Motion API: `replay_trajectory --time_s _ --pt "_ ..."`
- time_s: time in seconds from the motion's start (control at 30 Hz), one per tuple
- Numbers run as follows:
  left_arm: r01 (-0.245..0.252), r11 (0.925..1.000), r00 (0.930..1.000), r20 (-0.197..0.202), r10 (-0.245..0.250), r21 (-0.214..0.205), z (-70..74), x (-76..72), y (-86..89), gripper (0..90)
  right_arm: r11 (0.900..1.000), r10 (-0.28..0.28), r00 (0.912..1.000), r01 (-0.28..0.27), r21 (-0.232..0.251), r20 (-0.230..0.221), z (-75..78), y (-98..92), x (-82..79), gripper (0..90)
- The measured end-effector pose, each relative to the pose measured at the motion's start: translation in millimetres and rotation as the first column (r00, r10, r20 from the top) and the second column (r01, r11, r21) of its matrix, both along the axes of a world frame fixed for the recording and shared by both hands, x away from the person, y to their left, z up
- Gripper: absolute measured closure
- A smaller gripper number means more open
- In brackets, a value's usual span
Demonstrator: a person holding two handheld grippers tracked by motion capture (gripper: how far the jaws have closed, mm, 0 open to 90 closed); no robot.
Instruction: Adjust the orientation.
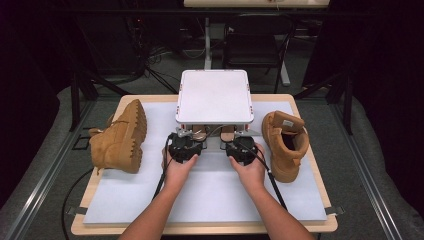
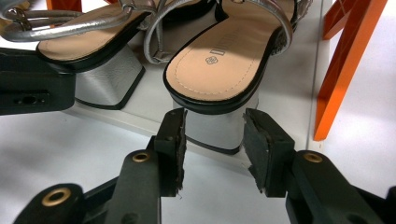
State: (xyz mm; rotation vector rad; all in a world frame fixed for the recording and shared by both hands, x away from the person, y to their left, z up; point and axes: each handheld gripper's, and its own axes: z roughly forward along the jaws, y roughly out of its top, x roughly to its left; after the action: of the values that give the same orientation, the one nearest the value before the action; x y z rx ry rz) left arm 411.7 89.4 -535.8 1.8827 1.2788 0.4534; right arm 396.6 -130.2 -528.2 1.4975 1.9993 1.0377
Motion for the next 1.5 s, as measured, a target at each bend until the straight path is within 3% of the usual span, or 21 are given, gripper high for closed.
replay_trajectory --time_s 0.2,0.5,0.87,1.17,1.37,1.5 --pt "0.010 0.9999 0.9999 0.004 -0.010 -0.002 4.7 -7.6 2.3 55.2 0.9999 0.015 0.9998 -0.015 -0.003 0.010 3.5 -1.6 -5.9 60.2" --pt "0.026 0.9995 0.9996 0.014 -0.026 -0.015 14.2 -23.7 14.0 55.0 0.9965 0.057 0.9969 -0.054 -0.063 0.053 16.5 -7.6 -23.6 62.0" --pt "0.047 0.9978 0.9988 -0.013 -0.047 -0.047 14.8 -43.2 38.8 55.8 0.9939 0.093 0.9945 -0.090 -0.064 0.046 18.2 -18.2 -44.2 67.6" --pt "0.047 0.9969 0.9982 -0.034 -0.050 -0.062 13.0 -59.8 63.7 53.2 0.9915 0.127 0.9911 -0.125 -0.034 0.041 19.6 -30.6 -65.5 62.0" --pt "0.052 0.9979 0.9977 -0.041 -0.053 -0.038 13.3 -74.2 74.8 50.1 0.9910 0.125 0.9906 -0.121 -0.057 0.057 19.2 -37.2 -82.6 57.8" --pt "0.049 0.9984 0.9985 -0.021 -0.050 -0.026 15.9 -83.3 81.7 49.3 0.9909 0.129 0.9904 -0.126 -0.046 0.051 17.3 -43.5 -94.3 56.2"
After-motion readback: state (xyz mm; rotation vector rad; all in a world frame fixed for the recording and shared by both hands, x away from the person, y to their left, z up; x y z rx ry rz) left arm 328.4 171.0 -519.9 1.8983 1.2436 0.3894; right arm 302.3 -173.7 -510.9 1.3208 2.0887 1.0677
